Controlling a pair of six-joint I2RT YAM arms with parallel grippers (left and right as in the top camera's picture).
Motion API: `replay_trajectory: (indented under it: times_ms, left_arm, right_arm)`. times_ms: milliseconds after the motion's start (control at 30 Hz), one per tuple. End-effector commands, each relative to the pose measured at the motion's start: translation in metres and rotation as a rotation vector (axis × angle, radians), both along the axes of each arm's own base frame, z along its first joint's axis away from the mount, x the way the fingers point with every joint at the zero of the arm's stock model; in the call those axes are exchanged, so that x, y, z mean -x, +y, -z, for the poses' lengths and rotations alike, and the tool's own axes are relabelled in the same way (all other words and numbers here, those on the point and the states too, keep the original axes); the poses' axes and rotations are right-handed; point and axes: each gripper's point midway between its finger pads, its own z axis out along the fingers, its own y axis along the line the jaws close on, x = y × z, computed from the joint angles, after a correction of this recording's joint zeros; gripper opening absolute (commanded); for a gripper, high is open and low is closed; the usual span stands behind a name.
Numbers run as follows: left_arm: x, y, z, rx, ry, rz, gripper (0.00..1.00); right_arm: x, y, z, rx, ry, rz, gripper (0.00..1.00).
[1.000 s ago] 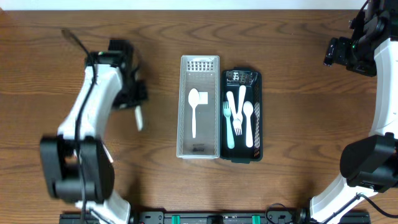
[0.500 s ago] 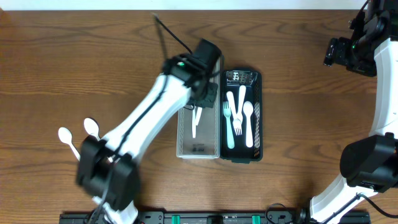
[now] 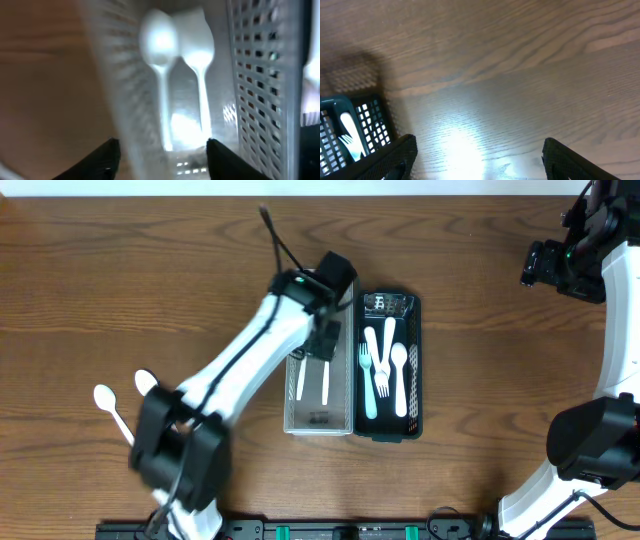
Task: Pack container
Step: 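Carry the second spoon with the left gripper into the silver tray, then move the left gripper back to the loose spoons and grasp one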
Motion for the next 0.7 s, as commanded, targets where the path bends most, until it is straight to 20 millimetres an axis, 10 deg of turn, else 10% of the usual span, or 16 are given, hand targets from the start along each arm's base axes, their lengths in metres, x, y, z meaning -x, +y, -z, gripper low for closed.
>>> replay_trajectory:
  times_ms: [0, 233, 433, 667]
  left_arm:
    - [-0.012, 0.045, -0.072, -0.016, -0.193, -0.097, 0.61]
    - [-0.001, 0.175, -0.098, 0.012, -0.21, -0.609, 0.69]
    - [0.026, 0.258, -0.048, 0.017, -0.102, -0.98, 0.73]
    - [0.064, 0.29, 0.032, 0.001, 0.007, -1.124, 0.77]
  right_arm:
    - [0.001, -0.001, 0.003, -0.002, 0.01, -0.009, 0.83]
    - [0.001, -0.002, 0.003, -0.002, 0.01, -0.009, 0.83]
    - [0.001, -0.002, 0.003, -0.002, 0.01, -0.009, 0.83]
    - [0.001, -0.002, 0.003, -0.002, 0.01, -0.01, 0.83]
